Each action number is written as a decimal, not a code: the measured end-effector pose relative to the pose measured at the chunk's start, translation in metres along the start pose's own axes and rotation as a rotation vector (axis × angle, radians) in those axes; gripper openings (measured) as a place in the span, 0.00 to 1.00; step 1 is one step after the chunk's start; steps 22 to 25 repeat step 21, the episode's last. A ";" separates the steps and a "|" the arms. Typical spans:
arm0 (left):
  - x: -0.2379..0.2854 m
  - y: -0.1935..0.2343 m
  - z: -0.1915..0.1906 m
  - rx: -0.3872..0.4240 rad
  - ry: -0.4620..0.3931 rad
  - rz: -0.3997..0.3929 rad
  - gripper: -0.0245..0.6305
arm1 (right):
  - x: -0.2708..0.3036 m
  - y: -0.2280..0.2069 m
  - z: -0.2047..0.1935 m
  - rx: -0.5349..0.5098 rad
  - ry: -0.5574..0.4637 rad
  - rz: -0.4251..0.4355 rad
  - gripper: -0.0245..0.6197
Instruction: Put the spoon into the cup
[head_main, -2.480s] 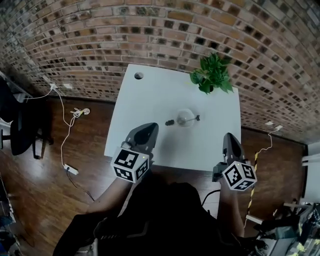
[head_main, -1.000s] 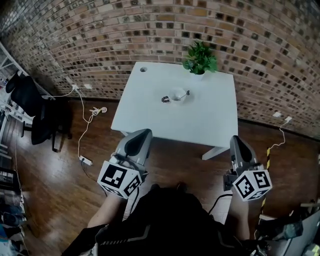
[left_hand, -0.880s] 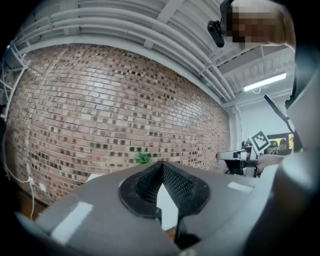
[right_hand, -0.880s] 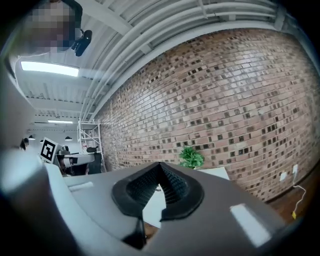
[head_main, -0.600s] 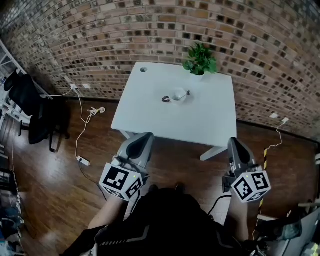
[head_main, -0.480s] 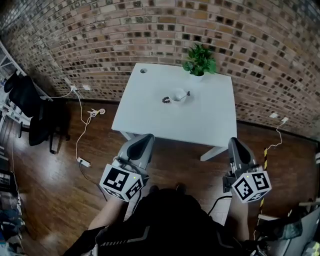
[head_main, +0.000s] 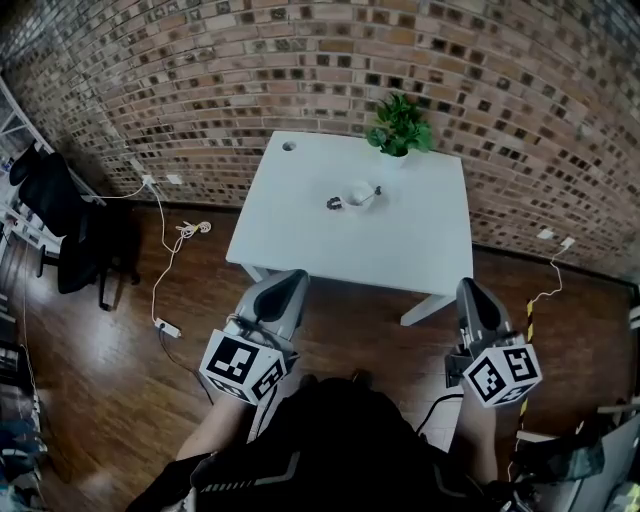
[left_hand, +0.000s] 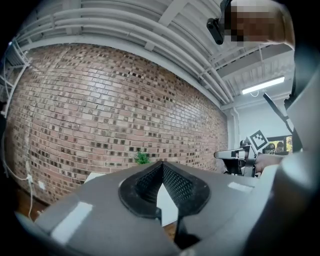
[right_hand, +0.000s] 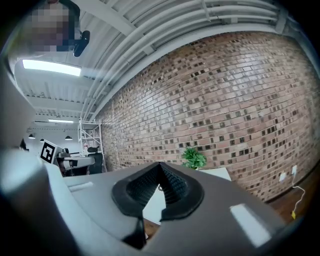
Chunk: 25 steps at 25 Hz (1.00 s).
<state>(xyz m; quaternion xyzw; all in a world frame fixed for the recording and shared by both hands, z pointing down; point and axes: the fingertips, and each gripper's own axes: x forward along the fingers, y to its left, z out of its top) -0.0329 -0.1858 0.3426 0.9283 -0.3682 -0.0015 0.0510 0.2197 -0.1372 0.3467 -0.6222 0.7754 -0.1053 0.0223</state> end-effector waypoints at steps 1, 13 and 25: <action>-0.001 0.000 0.000 -0.001 -0.004 -0.002 0.03 | -0.001 0.000 0.001 0.000 -0.001 0.000 0.05; -0.009 0.004 0.002 -0.003 -0.004 -0.005 0.03 | -0.001 0.007 0.006 -0.003 -0.009 -0.009 0.05; -0.012 0.009 -0.008 -0.005 -0.006 0.003 0.03 | 0.001 0.010 -0.002 -0.002 -0.010 -0.009 0.05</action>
